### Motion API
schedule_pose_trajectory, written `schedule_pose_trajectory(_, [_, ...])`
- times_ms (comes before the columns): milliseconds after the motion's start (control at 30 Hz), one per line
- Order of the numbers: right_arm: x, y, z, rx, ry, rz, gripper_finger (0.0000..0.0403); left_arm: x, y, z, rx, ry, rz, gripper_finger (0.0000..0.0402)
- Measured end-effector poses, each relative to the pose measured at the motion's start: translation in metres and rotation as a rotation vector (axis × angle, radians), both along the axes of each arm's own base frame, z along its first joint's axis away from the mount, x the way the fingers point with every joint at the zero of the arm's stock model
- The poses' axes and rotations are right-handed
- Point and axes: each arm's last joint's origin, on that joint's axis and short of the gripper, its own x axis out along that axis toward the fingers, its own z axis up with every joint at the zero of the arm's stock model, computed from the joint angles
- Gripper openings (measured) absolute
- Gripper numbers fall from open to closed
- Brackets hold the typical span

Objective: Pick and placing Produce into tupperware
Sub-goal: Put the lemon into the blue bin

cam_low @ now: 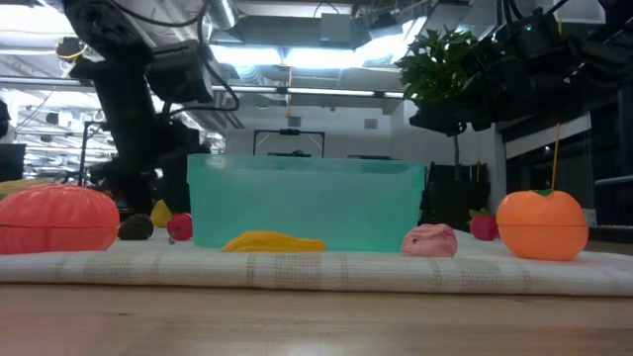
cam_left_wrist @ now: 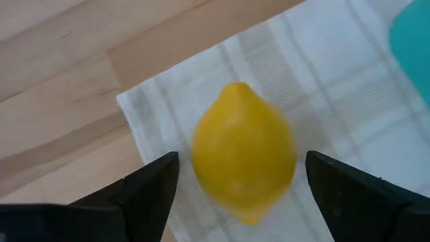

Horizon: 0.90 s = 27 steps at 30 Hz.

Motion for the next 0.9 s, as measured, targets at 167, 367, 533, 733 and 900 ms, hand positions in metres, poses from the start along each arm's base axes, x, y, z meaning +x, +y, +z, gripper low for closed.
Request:
schedule_pose_trajectory(167, [0.0000, 0.0000, 0.0000, 0.000, 0.000, 0.000, 0.0249, 0.0033, 0.0005, -0.0019, 0.004, -0.015, -0.006, 0.0314])
schedule_pose_trajectory(367, [0.0000, 0.0000, 0.0000, 0.000, 0.000, 0.000, 0.0249, 0.0028, 0.0008, 0.0014, 0.010, -0.022, -0.020, 0.0314])
schedule_pose_trajectory(533, [0.0000, 0.0000, -0.0001, 0.000, 0.001, 0.000, 0.0249, 0.0021, 0.0046, 0.0014, 0.011, -0.018, -0.012, 0.0314])
schedule_pose_trajectory(733, [0.0000, 0.0000, -0.0001, 0.000, 0.001, 0.000, 0.0249, 0.0010, 0.0098, 0.0014, 0.009, -0.018, 0.013, 0.0314])
schedule_pose_trajectory(900, [0.0000, 0.0000, -0.0001, 0.000, 0.001, 0.000, 0.0249, 0.0010, 0.0091, 0.0010, -0.020, -0.020, 0.003, 0.0304])
